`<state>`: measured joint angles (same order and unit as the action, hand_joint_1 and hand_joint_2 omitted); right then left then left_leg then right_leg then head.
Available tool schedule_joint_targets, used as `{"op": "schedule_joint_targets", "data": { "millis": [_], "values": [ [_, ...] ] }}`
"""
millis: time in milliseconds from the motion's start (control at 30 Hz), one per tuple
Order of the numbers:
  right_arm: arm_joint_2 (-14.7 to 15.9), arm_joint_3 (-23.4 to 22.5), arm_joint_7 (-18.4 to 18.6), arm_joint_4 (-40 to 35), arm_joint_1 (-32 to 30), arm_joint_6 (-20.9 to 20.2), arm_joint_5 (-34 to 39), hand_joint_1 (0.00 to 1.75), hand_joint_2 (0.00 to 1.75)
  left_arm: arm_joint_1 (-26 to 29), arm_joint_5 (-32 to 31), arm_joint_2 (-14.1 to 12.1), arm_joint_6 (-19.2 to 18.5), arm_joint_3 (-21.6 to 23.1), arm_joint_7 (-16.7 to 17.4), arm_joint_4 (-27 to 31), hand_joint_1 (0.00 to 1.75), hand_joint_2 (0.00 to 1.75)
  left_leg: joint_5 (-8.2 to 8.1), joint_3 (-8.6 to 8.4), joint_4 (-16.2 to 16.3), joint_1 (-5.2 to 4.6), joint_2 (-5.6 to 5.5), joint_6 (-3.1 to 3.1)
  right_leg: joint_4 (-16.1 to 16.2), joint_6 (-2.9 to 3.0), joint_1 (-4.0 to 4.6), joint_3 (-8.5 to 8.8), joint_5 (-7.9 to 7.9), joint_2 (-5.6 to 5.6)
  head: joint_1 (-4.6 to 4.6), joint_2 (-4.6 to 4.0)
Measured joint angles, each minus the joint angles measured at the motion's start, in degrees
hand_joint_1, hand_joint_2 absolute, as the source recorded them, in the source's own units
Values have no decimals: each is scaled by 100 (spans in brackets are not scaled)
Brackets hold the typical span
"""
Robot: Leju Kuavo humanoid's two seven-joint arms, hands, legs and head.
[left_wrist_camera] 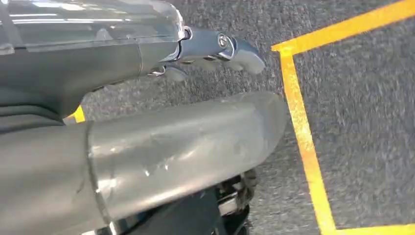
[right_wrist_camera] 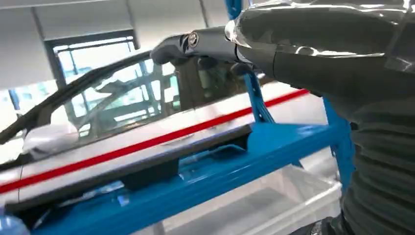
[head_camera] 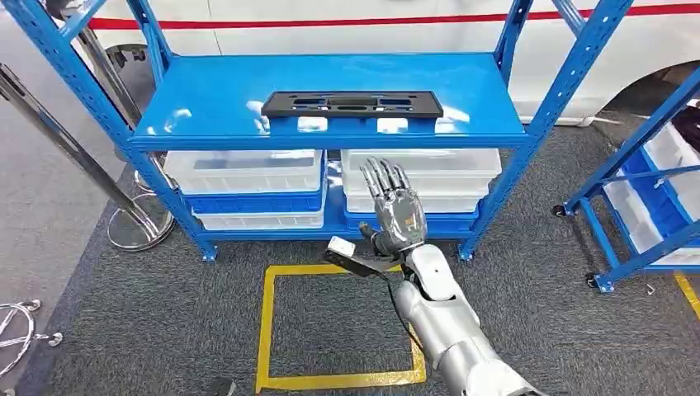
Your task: Take the parts from the cabinet and place them on the table.
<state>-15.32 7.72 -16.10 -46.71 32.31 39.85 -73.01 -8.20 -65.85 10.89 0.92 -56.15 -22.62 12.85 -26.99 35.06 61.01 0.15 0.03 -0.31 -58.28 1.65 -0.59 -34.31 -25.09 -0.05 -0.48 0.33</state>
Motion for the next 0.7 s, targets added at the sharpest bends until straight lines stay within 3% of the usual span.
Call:
{"op": "schedule_joint_targets", "data": {
  "millis": [100, 133, 167, 200, 267, 333, 433, 500, 600, 633, 667, 700],
  "values": [
    [-46, -134, -101, 88, -9, 4, 123, 0, 175, 0, -9, 2, -13, 29, 0, 0, 0, 0, -536, 624, 1242, 49, 1, -86, -11, 32, 7, 12, -27, -2, 0, 0],
    [-48, -173, -116, 134, -14, 4, 153, 0, 175, 6, -9, 2, -15, 35, 0, 0, 0, 0, -539, 759, 1470, 56, 2, -104, -25, 27, 7, 15, -42, 2, 0, 0],
    [-51, -195, -123, 164, -23, 4, 173, 0, 175, 8, -9, 2, -15, 40, 0, 0, 0, 0, -397, 733, 1371, 63, 2, -110, -36, 13, 5, 30, -64, 8, 0, 0],
    [-53, -217, -132, 188, -25, 7, 184, 0, 175, 6, -9, 2, -15, 40, 0, 0, 0, 0, -167, 586, 1038, 67, 3, -106, -47, 6, 4, 55, -87, 13, 0, 0],
    [-70, -248, -140, 221, -22, 7, 208, 0, 175, 0, -9, 0, -15, 42, 0, 0, 0, 0, 361, 80, 9, 69, 6, -68, -52, -34, 3, 143, -145, 18, 0, 0],
    [-74, -265, -130, 273, 3, 11, 210, 0, 175, -21, -9, 2, -15, 46, 11, 0, 0, 0, 233, -62, -302, 14, -2, 21, -63, -100, 29, 127, -177, 21, 0, 0],
    [-75, -272, -101, 395, 8, 15, 280, 0, 175, -7, -9, -2, -15, 48, 44, 0, 0, 0, 214, -89, -316, 17, -14, 143, -80, -207, 34, 164, -137, 12, 2, 0],
    [-75, -280, -84, 470, 32, 20, 332, 0, 175, -27, -7, 4, -15, 53, 46, 0, 0, 0, 207, -212, -378, 40, -16, 221, -320, -235, 8, 55, -246, 11, 7, 0],
    [-64, -361, -49, 651, 69, 20, 392, 0, 175, -56, -7, 4, -26, 72, 48, 0, 0, 0, 135, -277, -375, 23, -14, 292, -1473, -299, -2, -659, -695, 10, 2, 0],
    [-55, -381, -16, 726, 63, 20, 387, 0, 175, -53, -9, 2, -26, 86, 50, 0, 0, 0, 100, -309, -368, 19, -19, 294, -1782, -317, -7, -910, -739, 9, 4, 0],
    [-40, -394, 6, 783, 61, 20, 381, 0, 175, -50, -9, 2, -26, 88, 50, 0, 0, 0, 64, -350, -365, 17, -26, 290, -1760, -318, -12, -986, -616, 9, 4, 0],
    [-35, -401, 8, 818, 64, 20, 381, 0, 175, -39, -9, 4, -26, 92, 52, 0, 0, 0, 24, -401, -359, 16, -29, 281, -1497, -300, -12, -933, -376, 8, 4, 0]
  ]
}}
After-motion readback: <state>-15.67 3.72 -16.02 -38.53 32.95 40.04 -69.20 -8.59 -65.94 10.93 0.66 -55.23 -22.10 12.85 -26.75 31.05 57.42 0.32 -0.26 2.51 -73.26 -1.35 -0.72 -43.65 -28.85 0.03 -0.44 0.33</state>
